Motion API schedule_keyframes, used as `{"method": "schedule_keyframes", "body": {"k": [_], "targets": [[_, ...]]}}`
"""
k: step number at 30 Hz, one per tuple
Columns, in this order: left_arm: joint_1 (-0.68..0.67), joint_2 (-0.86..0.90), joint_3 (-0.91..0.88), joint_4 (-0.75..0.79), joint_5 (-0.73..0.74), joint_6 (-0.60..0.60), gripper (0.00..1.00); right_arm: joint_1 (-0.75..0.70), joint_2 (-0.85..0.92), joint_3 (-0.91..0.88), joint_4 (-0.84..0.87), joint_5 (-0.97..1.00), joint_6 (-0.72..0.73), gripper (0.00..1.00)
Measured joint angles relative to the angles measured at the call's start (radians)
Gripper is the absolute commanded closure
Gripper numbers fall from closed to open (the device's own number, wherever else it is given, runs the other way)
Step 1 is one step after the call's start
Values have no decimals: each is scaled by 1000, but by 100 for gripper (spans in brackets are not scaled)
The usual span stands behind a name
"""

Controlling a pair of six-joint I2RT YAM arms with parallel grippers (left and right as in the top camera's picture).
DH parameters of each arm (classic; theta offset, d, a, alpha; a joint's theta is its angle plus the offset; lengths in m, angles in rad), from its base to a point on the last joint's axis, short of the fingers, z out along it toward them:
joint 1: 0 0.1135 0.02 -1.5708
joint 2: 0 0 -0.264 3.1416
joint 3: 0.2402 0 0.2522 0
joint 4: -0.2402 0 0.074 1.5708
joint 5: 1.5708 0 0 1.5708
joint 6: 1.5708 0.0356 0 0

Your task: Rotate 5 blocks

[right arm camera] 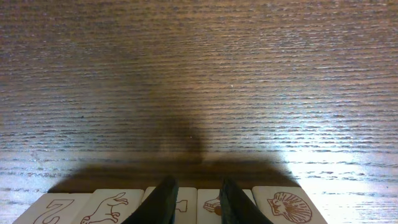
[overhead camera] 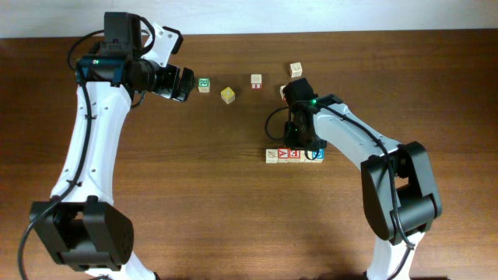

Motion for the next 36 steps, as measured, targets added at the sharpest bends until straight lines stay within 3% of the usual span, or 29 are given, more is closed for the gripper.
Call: {"method": "schedule_keyframes", "body": {"k": [6, 11, 15, 19, 26, 36], "targets": [[0, 0, 0, 0, 0, 0, 1, -11, 0, 12, -20, -7, -11, 74], [0, 0, 0, 0, 0, 0, 1, -101, -13, 230, -267, -10, -11, 74], [0, 0, 0, 0, 0, 0, 1, -138, -25, 256, -361, -23, -40, 74], [0, 0, 0, 0, 0, 0, 1, -144, -25, 201, -329, -46, -90, 74], [0, 0, 0, 0, 0, 0, 1, -144, -27, -7, -69, -55, -134, 74], [0, 0, 0, 0, 0, 0, 1, -144, -26, -21, -64, -56, -136, 74]]}}
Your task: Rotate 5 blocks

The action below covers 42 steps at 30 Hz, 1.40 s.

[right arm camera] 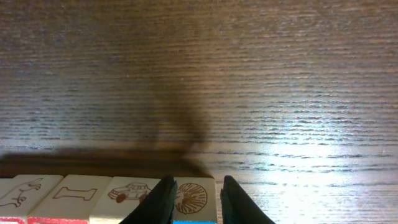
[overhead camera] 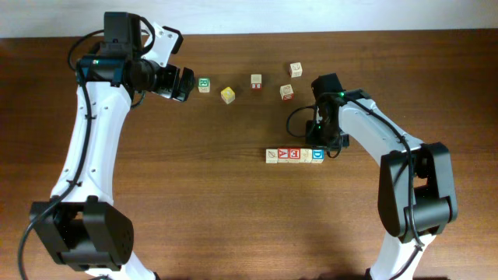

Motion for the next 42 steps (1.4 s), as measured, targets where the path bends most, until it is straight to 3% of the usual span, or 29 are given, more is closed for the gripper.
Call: {"method": "schedule_keyframes", "body": {"k": [2, 5, 8, 12, 15, 24, 42], "targets": [[0, 0, 0, 0, 0, 0, 1, 0, 0, 0, -4, 0, -1, 74], [0, 0, 0, 0, 0, 0, 1, 0, 0, 0, -8, -2, -2, 63], [0, 0, 0, 0, 0, 0, 1, -10, 1, 33, -61, -8, -1, 62], [0, 0, 0, -1, 0, 0, 1, -84, 0, 300, -307, -15, 0, 62], [0, 0, 0, 0, 0, 0, 1, -124, -6, 338, -441, -16, -2, 62], [0, 0, 0, 0, 0, 0, 1, -123, -4, 39, -338, -92, -18, 62], [0, 0, 0, 0, 0, 0, 1, -83, -4, -58, -175, -124, -84, 63]]}}
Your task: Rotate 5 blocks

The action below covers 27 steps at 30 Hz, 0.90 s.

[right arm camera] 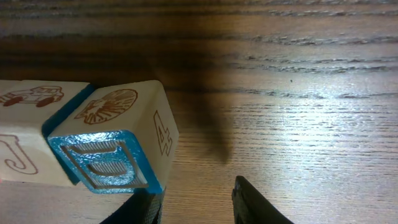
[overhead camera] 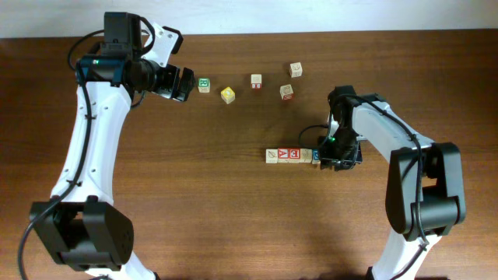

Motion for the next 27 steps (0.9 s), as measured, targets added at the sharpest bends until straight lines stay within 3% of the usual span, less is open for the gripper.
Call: {"method": "schedule_keyframes", "body": {"k": [10, 17, 27], "targets": [[0, 0, 0, 0, 0, 0, 1, -2, 0, 47, -164, 29, -48, 63], [0, 0, 0, 0, 0, 0, 1, -20, 0, 53, 9, 145, -64, 63], [0, 0, 0, 0, 0, 0, 1, -20, 0, -6, 86, 12, -83, 63]]}}
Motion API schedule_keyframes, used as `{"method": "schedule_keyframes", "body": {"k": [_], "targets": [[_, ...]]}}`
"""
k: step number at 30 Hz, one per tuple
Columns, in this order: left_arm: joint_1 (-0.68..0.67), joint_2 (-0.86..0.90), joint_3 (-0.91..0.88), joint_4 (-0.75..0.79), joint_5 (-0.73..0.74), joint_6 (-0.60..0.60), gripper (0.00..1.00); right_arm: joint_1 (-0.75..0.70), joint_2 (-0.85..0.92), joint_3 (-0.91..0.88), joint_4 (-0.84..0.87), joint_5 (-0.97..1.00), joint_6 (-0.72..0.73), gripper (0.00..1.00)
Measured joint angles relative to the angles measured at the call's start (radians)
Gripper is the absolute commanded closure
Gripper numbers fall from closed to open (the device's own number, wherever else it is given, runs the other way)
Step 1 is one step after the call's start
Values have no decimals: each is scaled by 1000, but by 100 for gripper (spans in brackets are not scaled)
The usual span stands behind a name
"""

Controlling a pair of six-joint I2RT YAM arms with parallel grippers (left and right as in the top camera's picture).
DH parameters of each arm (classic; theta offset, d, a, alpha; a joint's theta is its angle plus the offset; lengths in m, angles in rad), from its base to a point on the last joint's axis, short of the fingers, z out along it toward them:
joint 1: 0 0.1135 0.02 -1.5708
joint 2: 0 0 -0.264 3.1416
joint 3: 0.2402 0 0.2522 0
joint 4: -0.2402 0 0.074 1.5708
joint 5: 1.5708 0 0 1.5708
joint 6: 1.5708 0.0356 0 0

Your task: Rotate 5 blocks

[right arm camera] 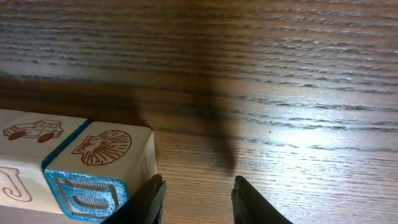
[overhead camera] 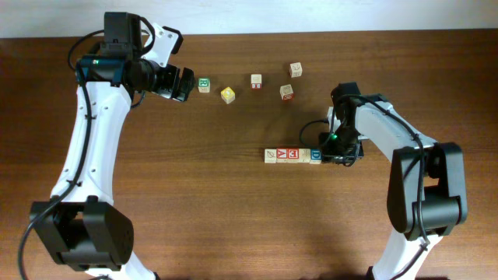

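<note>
A row of several letter blocks (overhead camera: 292,155) lies mid-table. Its right end is a blue-edged block (overhead camera: 316,155) with a lion picture on its upper face (right arm camera: 99,168), sitting flush against the car-picture block (right arm camera: 34,134). My right gripper (overhead camera: 339,152) (right arm camera: 196,202) is open just right of that end block. The left finger (right arm camera: 149,198) rests against the block's side and nothing lies between the fingers. My left gripper (overhead camera: 180,84) hovers at the far left beside a green block (overhead camera: 204,85); its jaws cannot be made out.
Loose blocks lie along the back: a yellow one (overhead camera: 227,95), a red-and-white one (overhead camera: 256,80), a red-marked one (overhead camera: 287,92) and a pale one (overhead camera: 296,70). The right arm's links stretch from the row toward the right front edge.
The blue-edged end block, which sat twisted away from the row, now lies square against the car block. The right gripper has shifted slightly and still stands open beside it. The left arm is unchanged.
The right gripper first stood over the middle of the row, fingers close together. Then it was over the right end block. Later it was open to the right of the row with the blue block skewed, and now that block is lined up again.
</note>
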Motion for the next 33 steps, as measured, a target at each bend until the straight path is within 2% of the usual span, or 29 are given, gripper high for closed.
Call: {"method": "schedule_keyframes", "body": {"k": [8, 15, 26, 30, 33], "targets": [[0, 0, 0, 0, 0, 0, 1, 5, 0, 0, 45, -34, -7, 63], [0, 0, 0, 0, 0, 0, 1, 158, 0, 0, 80, -46, -11, 63], [0, 0, 0, 0, 0, 0, 1, 262, 0, -1, 142, -53, 39, 62], [0, 0, 0, 0, 0, 0, 1, 255, 0, 20, 53, -53, 82, 63], [0, 0, 0, 0, 0, 0, 1, 211, 3, 145, -91, -60, 92, 62]]}}
